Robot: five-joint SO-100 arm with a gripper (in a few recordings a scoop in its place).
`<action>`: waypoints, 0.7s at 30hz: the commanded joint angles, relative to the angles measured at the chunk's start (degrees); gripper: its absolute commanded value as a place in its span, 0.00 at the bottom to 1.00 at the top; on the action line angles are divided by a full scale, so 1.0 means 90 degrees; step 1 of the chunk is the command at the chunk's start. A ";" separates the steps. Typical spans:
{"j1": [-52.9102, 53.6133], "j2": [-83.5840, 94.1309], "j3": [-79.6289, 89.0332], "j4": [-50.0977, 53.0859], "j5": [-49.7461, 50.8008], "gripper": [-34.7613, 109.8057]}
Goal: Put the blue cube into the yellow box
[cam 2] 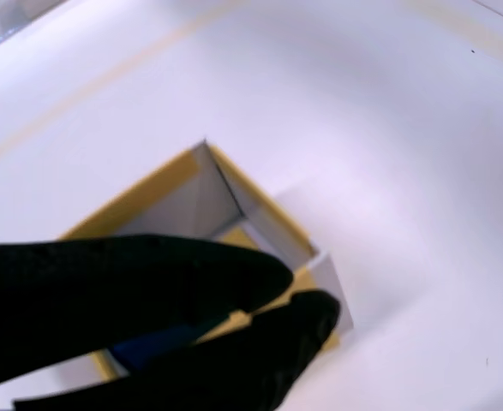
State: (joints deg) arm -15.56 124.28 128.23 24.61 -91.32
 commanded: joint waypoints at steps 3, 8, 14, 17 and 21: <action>0.0195 0.2168 0.1680 0.0107 -0.0088 0.24; 0.0322 0.3408 0.2734 0.0703 -0.0059 0.24; 0.0527 0.5088 0.3945 0.1748 -0.0029 0.24; 0.0635 0.5703 0.4453 0.2256 -0.0029 0.24; 0.0830 0.6738 0.5400 0.2754 -0.0068 0.24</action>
State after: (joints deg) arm -8.79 178.07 173.94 46.67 -91.32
